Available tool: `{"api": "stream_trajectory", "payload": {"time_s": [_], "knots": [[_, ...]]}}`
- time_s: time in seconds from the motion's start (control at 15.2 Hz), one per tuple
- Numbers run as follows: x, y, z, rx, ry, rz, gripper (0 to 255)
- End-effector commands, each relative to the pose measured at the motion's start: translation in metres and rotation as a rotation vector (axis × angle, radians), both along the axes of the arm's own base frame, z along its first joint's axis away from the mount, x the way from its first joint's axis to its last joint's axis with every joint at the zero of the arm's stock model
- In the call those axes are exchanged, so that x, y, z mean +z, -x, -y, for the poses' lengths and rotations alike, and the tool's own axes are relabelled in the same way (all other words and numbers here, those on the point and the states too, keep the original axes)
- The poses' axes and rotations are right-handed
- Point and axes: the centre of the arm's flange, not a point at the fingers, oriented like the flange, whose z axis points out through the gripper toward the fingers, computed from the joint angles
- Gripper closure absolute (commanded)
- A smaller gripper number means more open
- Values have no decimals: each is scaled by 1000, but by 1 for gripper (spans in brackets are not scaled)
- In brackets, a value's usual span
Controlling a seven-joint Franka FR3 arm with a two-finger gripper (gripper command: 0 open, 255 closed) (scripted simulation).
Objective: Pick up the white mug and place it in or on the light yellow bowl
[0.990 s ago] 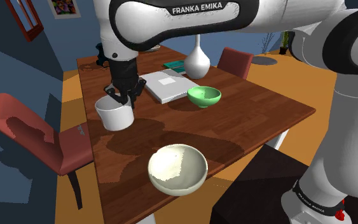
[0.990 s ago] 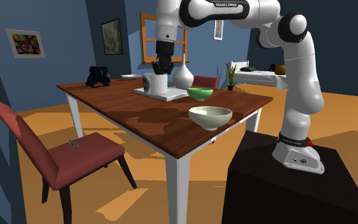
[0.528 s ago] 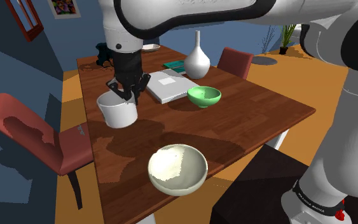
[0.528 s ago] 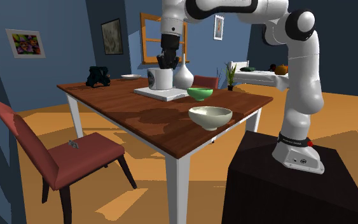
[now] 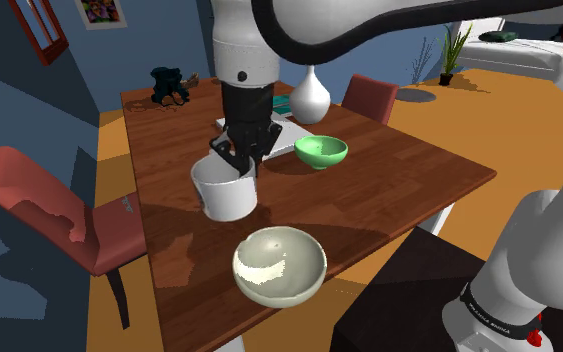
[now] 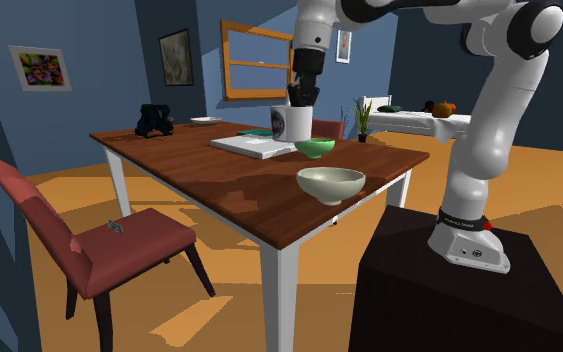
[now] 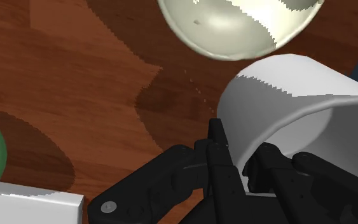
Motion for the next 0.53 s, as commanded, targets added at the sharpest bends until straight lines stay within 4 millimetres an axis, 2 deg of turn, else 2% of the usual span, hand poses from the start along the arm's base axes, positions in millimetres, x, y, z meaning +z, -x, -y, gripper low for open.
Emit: {"api": "stream_trajectory", "payload": {"time_s": [0.0,0.26,0.33,0.46], "knots": [[1,26,8,-1,-1,0,255],[3,77,20,-1,-1,0,255],[3,85,21,-1,-1,0,255],[-7,85,21,-1,-1,0,255]]}}
